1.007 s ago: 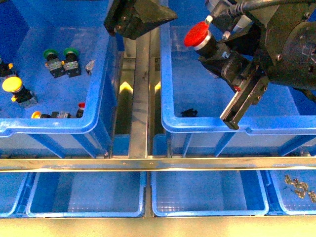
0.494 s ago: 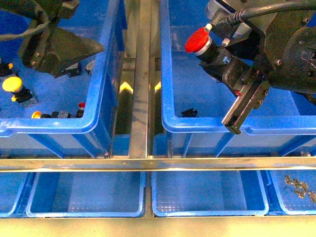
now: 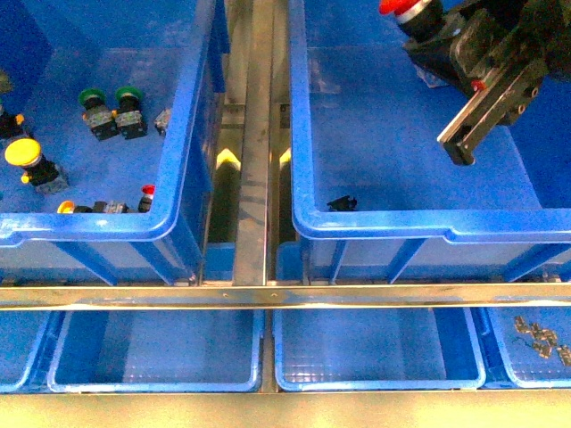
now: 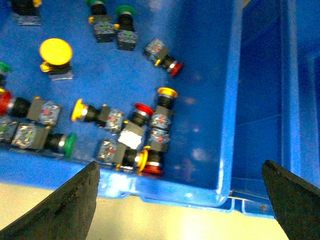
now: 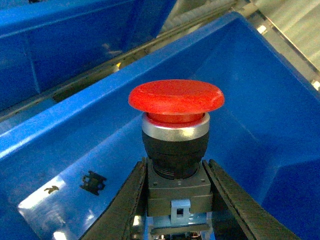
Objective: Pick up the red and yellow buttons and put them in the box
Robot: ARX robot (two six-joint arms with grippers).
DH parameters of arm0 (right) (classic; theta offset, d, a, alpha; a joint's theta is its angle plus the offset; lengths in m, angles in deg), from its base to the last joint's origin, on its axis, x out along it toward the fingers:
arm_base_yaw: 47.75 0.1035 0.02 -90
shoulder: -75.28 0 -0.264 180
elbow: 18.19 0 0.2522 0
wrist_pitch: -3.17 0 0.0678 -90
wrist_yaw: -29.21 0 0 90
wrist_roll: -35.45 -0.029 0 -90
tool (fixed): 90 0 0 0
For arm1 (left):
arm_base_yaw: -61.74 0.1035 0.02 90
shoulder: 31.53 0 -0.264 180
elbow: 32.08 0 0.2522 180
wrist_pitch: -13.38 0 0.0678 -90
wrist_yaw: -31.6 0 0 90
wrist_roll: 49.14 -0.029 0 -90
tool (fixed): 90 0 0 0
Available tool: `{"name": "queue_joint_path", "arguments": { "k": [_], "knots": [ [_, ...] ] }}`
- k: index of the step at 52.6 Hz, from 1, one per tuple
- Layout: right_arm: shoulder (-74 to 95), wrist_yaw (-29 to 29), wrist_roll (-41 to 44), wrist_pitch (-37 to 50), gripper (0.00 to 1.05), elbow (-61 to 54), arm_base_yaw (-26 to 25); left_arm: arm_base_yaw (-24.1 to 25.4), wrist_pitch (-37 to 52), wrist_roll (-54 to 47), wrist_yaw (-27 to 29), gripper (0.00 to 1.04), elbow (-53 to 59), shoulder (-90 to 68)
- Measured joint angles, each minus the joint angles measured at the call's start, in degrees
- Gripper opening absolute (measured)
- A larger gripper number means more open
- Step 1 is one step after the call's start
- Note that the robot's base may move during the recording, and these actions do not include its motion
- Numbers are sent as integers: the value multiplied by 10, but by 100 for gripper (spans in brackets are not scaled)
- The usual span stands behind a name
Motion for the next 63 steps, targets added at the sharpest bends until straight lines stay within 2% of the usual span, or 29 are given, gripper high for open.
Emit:
{"name": "queue_joint_path", "arguments": {
  "k": [6,7,10,13,16,26,32,36,41,49,56,63],
  "knots": [
    [-23,-16,-19,-20,27,6,7,39,-13,-17,3,97,29,44],
    [-28,-19,-24,-21,27,6,9,43,6,-33,10,95,40,45],
    [-42,-26,-36,-27,27,6,15,49,181,-107,46,83,107,53],
    [-59,-30,-54,-34,27,4,18,49,261,-148,49,76,141,64],
    [-81,-32,-75,-42,27,-3,20,49,338,-195,48,64,171,90],
    [-151,-10,-128,-64,27,-47,22,49,309,-238,50,21,209,176],
    [-176,-9,-148,-73,27,-60,28,49,284,-241,50,3,219,213],
    [-193,-19,-154,-82,27,-68,40,49,304,-243,50,3,236,218],
    [-208,-49,-166,-89,27,-75,61,49,285,-244,50,3,242,242],
    [-217,-137,-205,-97,27,-79,115,49,236,-244,50,3,243,293],
    [-200,-240,-254,-96,27,-73,207,49,183,-244,50,3,243,353],
    [-178,-300,-283,-95,27,-62,248,49,149,-244,51,3,243,388]
  ]
}}
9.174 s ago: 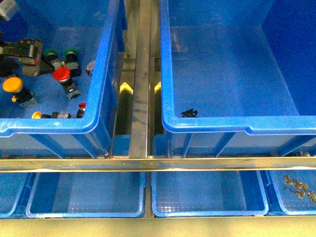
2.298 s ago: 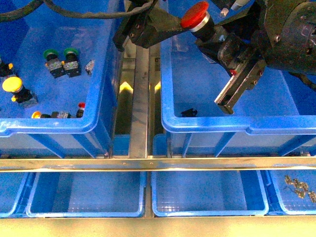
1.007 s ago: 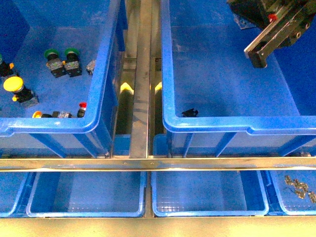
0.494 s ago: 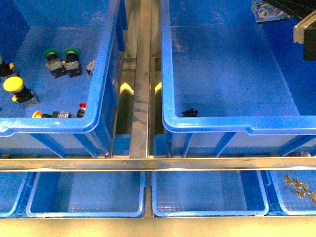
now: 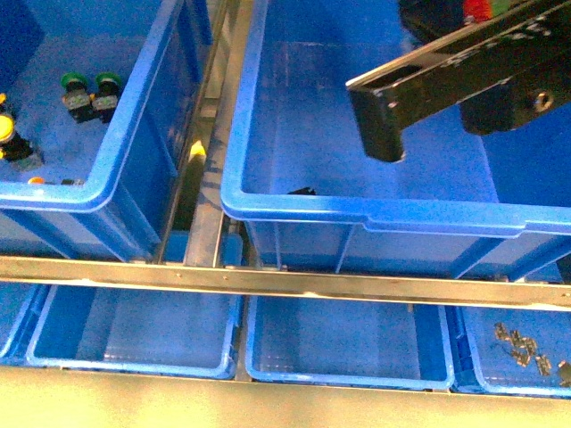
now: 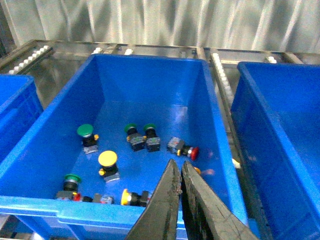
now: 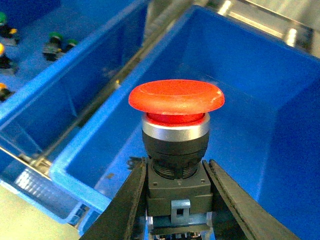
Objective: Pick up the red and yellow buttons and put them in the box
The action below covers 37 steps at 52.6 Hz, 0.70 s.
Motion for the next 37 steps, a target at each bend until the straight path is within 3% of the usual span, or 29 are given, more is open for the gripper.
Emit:
{"name": "queue_joint_path", "arguments": {
  "k": [11,37],
  "knots": [
    [3,-34,-21,-3,27,8,19,0,-53,0,0,3,0,55],
    [9,-9,-23,-1,26,8,2,0,-150,0,-1,3,0,150]
  ]
}}
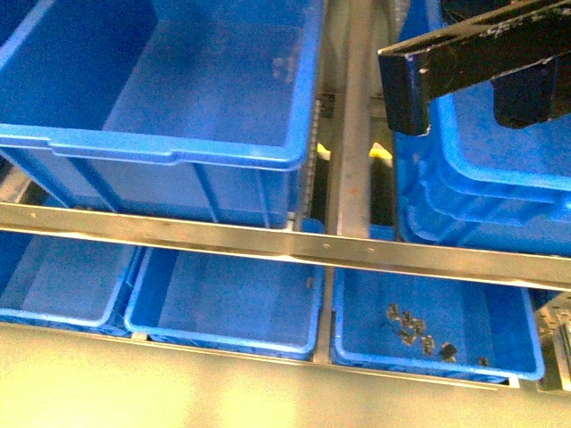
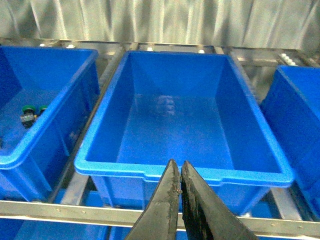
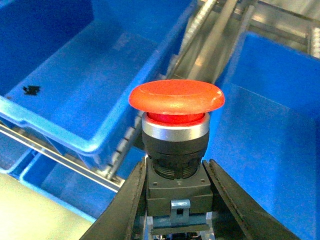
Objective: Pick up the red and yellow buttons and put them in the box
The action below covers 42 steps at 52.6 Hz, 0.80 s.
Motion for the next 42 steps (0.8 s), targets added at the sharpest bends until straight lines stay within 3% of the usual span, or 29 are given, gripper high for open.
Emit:
{"name": "queue_joint_path", "arguments": {
  "k": [4,24,29,38,42],
  "knots": [
    [3,3,1,7,26,0,-1,0,-81,0,0,3,0,62],
    [15,10,7,12,26,7,-9,1,-87,-1,0,3,0,78],
    [20,12,7,15,26,8,-9,1,-87,-1,0,23,0,78],
    [56,29,4,26,26,21,-23,1,-87,-1,0,49,0,78],
    [116,33,5,41,26,52,-44,1,-87,-1,0,67,0,78]
  ]
}}
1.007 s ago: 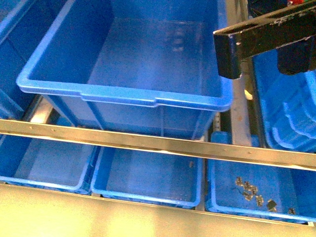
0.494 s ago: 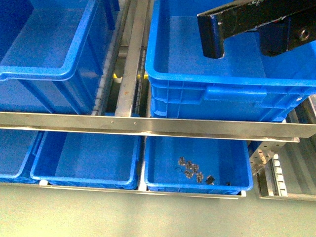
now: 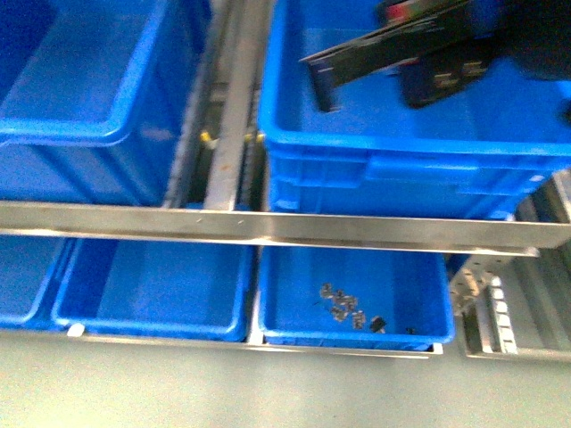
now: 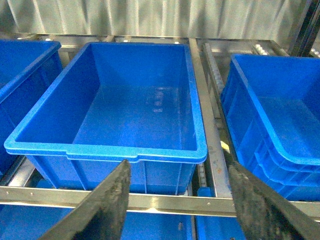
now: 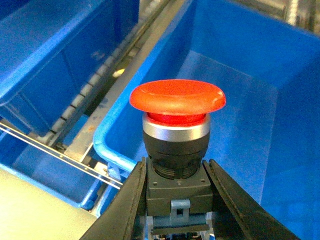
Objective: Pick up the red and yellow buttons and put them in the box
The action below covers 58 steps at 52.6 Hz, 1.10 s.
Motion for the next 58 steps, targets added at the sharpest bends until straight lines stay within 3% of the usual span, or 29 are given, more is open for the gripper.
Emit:
{"name": "queue_joint_path", "arguments": {
  "k": [10,26,37,56,58],
  "knots": [
    [143,4,-17,-5,26,127,-43,0,0,0,0,98,0,0],
    [414,-35,-123,-176,26,484,-120,0,0,-1,0,97,0,0],
    [538,-32,-119,-256,26,645,-146,0,0,-1,0,97,0,0],
    [791,-23,-77,-466,26,1070,-170,0,0,-1,0,97,0,0],
    [809,-22,-75,-481,33,1096,-172,0,0,-1,0,97,0,0]
  ]
}}
